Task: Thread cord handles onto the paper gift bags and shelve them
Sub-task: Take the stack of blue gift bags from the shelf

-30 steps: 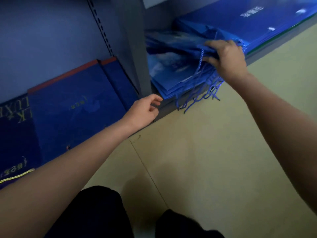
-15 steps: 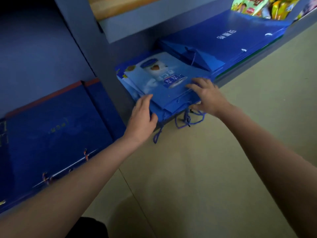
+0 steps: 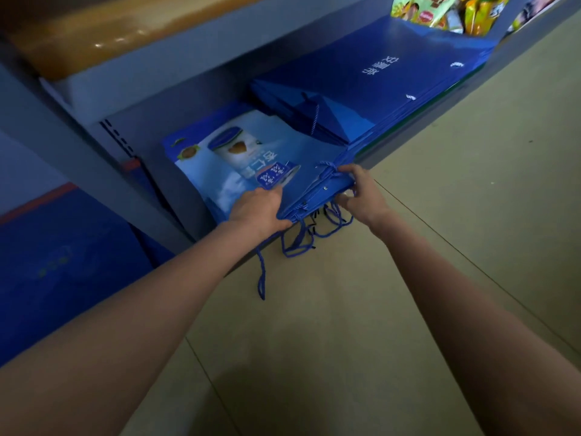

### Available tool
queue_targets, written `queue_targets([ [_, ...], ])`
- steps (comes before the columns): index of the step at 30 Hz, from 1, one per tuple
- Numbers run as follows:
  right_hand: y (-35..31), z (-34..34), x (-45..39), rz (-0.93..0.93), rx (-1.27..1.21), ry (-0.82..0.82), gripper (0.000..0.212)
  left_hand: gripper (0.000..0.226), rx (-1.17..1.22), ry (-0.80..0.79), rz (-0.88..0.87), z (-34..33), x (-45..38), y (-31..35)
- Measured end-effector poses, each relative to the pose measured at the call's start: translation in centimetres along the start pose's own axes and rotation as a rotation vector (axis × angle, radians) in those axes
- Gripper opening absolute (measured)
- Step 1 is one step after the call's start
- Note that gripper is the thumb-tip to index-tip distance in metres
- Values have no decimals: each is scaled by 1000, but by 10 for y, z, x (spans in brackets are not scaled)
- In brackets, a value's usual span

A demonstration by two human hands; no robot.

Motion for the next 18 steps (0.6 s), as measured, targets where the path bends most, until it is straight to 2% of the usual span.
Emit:
queue_targets([
  [1,3,-4,4,-9,-36,-8,51,57,32,0,-14,-2,4,-5],
  [4,3,-14,18,-90,-363,26,47,53,222,-37,-27,-2,16,-24],
  [6,1,-13,15,-140,-519,101,54,48,338,-52,-33,2,18,-33],
  [8,-2,-11,3,-173,-603,136,58,42,312,-32,-70,4,17,-37],
  [11,-9,-9,-12,-171,-549,153,57,37,291,72,-108,8,21,-36],
  [14,-19,-5,-15,-167,-340,137,53,52,245,178,-71,19,24,-37],
  [18,-25,1,-5,-206,-112,132,46,66,286,138,-12,24,30,-52],
])
Point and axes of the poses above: each hand's wrist, its own x-axis away from the middle knuckle, its own z-axis out of the back of the hand, y = z × x, the point moved 3 cm from there along -x, towards the middle knuckle, and after that the axes turned 4 degrees about x, right-handed, at the moved point
